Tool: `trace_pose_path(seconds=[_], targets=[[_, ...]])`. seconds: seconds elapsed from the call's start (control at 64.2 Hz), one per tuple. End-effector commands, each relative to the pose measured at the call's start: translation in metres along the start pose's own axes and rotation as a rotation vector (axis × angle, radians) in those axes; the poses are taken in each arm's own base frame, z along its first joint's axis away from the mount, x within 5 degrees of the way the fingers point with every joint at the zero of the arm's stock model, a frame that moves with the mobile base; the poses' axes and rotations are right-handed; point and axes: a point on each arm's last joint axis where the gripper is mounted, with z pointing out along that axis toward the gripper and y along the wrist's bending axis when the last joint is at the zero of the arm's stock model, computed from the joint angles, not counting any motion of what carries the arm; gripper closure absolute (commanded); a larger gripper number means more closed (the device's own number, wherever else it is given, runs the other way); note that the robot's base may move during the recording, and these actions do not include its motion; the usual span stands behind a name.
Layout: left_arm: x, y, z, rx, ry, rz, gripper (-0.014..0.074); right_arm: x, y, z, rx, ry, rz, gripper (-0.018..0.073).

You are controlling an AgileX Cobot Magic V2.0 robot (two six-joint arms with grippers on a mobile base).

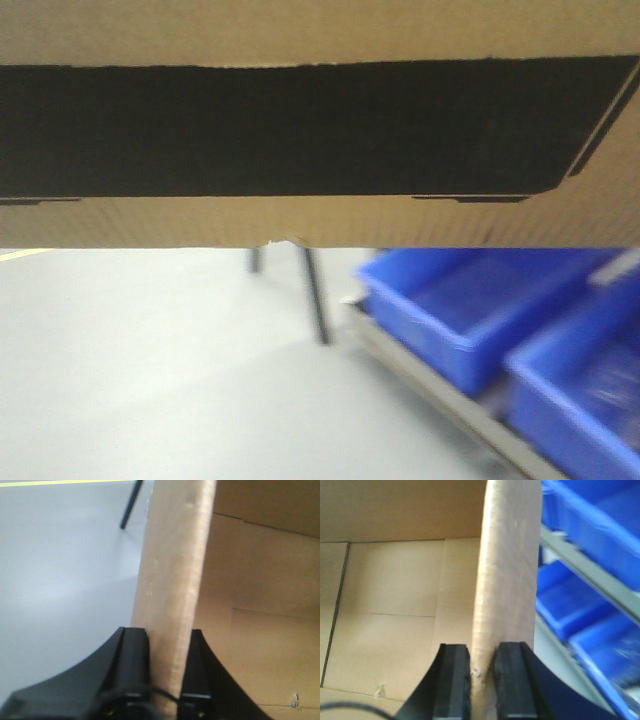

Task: Grab box from left shelf to table start
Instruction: 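Hold the box with both grippers while the base turns away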

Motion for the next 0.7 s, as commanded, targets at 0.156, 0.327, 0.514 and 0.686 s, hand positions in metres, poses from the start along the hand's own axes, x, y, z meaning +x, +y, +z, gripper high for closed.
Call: trace_pose_path(seconds=[0.156,0.327,0.514,0.686], targets=[[-0.0265,-0.0068,-0.0163,0.078,-0.251,-0.034,0.0699,-0.0180,-0.0047,-0.0034,0.075,-0.147,-0.065,0.0504],[-0.0265,-0.0068,-0.0163,0.078,-0.251,-0.034,0.0699,-0.0180,-0.0047,-0.0034,0.075,-0.147,-0.065,0.0504],[-0.0263,-0.0072,-0.0163,0.083,-0.249,-0.039,0.0699,-0.0176,-0.0049,-0.0029,0.075,-0.145,-0.064,0.0504],[-0.0262,-0.0077,-0.0163,0.088,-0.247,-0.043,0.0699,-0.0176,-0.0049,-0.0029,0.075,-0.145,-0.064,0.0504]])
